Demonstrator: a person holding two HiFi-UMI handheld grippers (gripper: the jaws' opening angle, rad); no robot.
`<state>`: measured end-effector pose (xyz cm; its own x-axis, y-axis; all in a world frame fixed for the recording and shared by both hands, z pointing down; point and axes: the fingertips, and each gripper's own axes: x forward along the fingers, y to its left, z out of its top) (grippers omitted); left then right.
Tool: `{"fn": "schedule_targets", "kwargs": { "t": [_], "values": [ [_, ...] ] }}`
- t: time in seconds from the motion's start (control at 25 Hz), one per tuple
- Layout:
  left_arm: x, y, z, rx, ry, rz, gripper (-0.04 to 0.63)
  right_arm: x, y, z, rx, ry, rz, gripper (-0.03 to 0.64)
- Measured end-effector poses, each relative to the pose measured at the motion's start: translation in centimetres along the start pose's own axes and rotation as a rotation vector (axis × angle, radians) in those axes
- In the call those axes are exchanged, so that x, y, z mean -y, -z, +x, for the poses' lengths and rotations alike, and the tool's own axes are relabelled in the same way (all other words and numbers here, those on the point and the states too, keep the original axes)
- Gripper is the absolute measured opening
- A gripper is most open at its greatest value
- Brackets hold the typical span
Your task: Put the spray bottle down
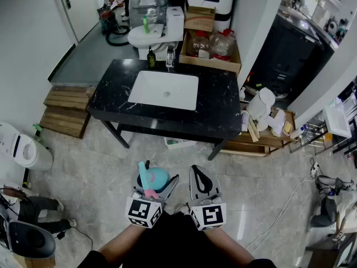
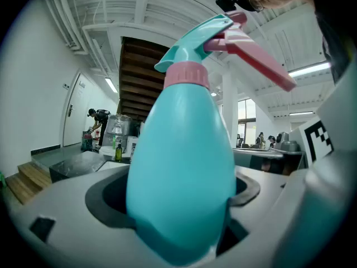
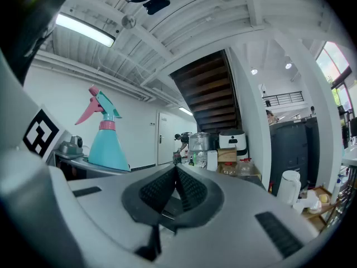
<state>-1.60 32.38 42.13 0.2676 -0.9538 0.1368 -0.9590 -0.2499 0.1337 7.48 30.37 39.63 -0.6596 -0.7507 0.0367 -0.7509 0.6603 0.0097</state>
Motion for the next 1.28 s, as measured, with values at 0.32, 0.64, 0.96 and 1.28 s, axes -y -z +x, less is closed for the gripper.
{"fn": "schedule_targets", "kwargs": {
  "t": [0.32, 0.64, 0.96, 1.28],
  "values": [
    [0.4, 0.7, 0.1, -0.004, -0.019, 0.001, 0.460, -0.2, 0.3, -0.5, 0.009, -0.038, -0.035, 0.015],
    [1.9, 0.8, 1.0, -0.013, -0.003, 0.022, 0.460, 1.1, 1.0, -1.2, 0.000, -0.021, 0.012, 0.017],
    [-0.3, 2.6, 1.2, -0.054, -0.068, 0.000, 0.460, 3.0, 3.5, -1.2, -0.059, 0.002, 0.041, 0.017],
    [-2.3, 3.1, 4.3, -0.077, -0.045, -0.012, 0.460, 3.8, 2.7, 1.5, -0.048, 0.011, -0.005, 0.016]
  ]
}}
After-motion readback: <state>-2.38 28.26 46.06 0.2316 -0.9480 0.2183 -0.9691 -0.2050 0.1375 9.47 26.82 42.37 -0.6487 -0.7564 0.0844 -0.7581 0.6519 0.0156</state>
